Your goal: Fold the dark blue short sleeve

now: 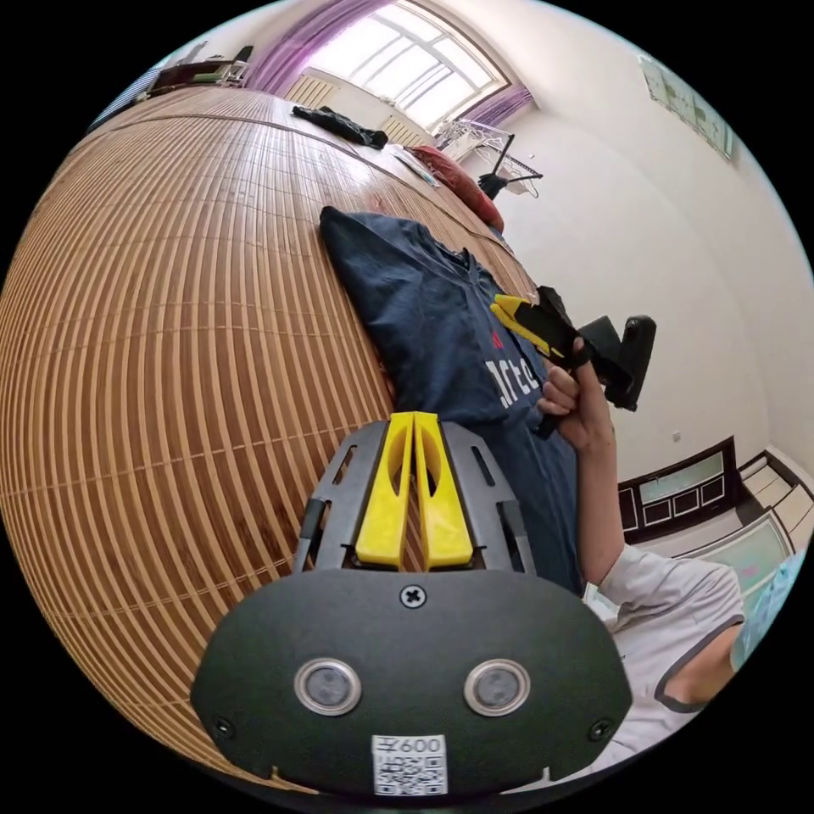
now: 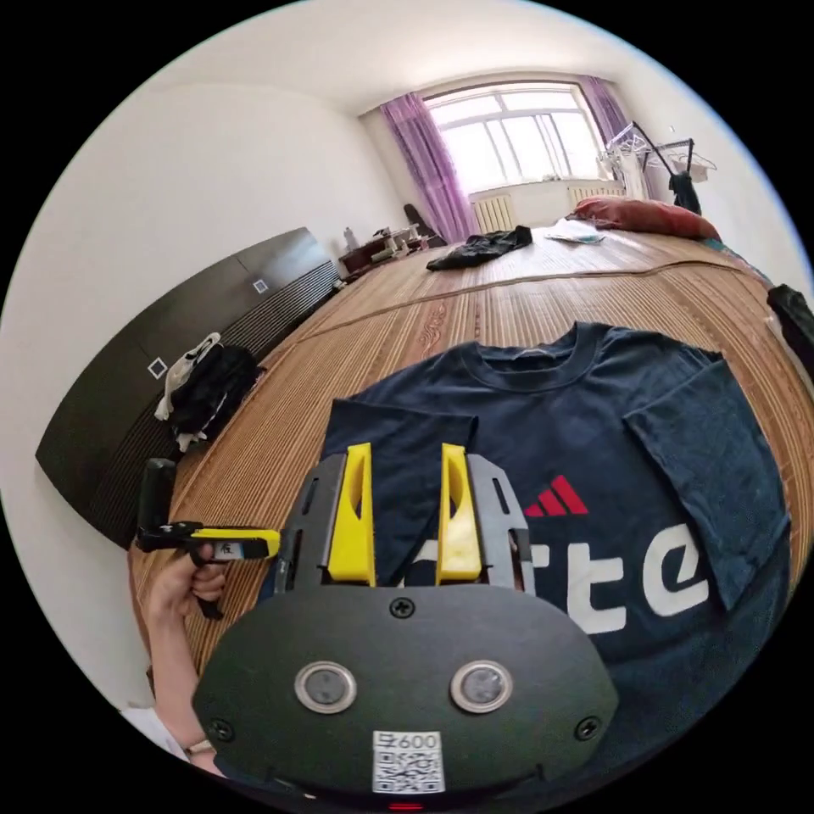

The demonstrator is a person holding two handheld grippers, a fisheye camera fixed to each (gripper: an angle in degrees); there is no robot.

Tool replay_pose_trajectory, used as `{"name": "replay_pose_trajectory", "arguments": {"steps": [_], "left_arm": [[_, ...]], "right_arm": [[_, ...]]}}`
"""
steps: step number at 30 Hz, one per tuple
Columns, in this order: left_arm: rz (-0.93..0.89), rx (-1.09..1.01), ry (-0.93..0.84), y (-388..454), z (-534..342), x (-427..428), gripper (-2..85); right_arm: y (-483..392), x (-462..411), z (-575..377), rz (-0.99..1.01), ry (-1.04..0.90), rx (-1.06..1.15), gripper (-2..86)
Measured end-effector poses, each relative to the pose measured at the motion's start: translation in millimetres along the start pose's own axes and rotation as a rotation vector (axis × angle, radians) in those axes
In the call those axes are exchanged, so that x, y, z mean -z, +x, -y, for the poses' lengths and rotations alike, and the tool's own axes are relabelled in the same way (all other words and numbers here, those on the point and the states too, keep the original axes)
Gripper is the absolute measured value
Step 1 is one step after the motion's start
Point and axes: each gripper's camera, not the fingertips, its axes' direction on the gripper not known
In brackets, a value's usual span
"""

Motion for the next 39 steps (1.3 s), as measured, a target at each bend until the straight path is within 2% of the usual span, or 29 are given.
{"name": "replay_pose_trajectory", "arguments": {"steps": [2, 3, 5, 6, 10, 14, 22, 24, 27, 28, 30, 32, 33, 36, 39], "left_arm": [[0.036, -0.019, 0.003, 4, 1, 0, 0.1], [0.039, -0.017, 0.005, 3, 1, -1, 0.1], [0.023, 0.001, 0.014, -3, 0, -1, 0.1], [0.012, 0.013, 0.02, -7, 0, -2, 0.1], [0.02, 0.01, 0.026, -11, 0, -4, 0.1], [0.023, 0.008, 0.028, -14, 1, -6, 0.1], [0.024, 0.011, 0.046, -20, -1, -9, 0.1], [0.0, 0.021, 0.054, -25, -3, -9, 0.0], [-0.077, 0.066, 0.075, -42, -8, -6, 0.1], [-0.101, 0.069, 0.08, -46, -10, -5, 0.1], [-0.114, 0.06, 0.085, -47, -9, -5, 0.1], [-0.09, 0.056, 0.057, -44, -7, -11, 0.1], [-0.067, 0.046, 0.049, -41, -6, -13, 0.1], [-0.032, 0.03, 0.049, -36, -6, -15, 0.0], [-0.08, 0.057, 0.054, -46, -6, -18, 0.1]], "right_arm": [[-2, -33, 38, -0.237, -0.1, 0.117, 8.4], [0, -41, 43, -0.277, -0.123, 0.126, 8.3], [9, -74, 56, -0.21, -0.289, 0.175, 7.9], [11, -79, 57, -0.194, -0.309, 0.174, 7.7], [-3, -85, 47, -0.203, -0.284, 0.319, 1.8], [-25, -73, 36, -0.326, -0.221, 0.495, -0.6], [9, -84, 42, -0.258, -0.273, 0.391, -0.8], [15, -102, 41, -0.33, -0.313, 0.386, -0.8], [7, -95, 48, -0.499, -0.222, 0.376, -0.7], [-4, -82, 51, -0.487, -0.132, 0.38, -0.6], [-24, -65, 55, -0.282, -0.008, 0.399, -0.3], [-52, -76, 66, 0.086, -0.043, 0.44, 0.8], [-61, -84, 69, 0.134, -0.069, 0.464, 1.2], [-98, -130, 77, 0.033, -0.119, 0.543, 4.3], [-106, -183, 85, -0.039, -0.283, 0.562, 4.0]]}}
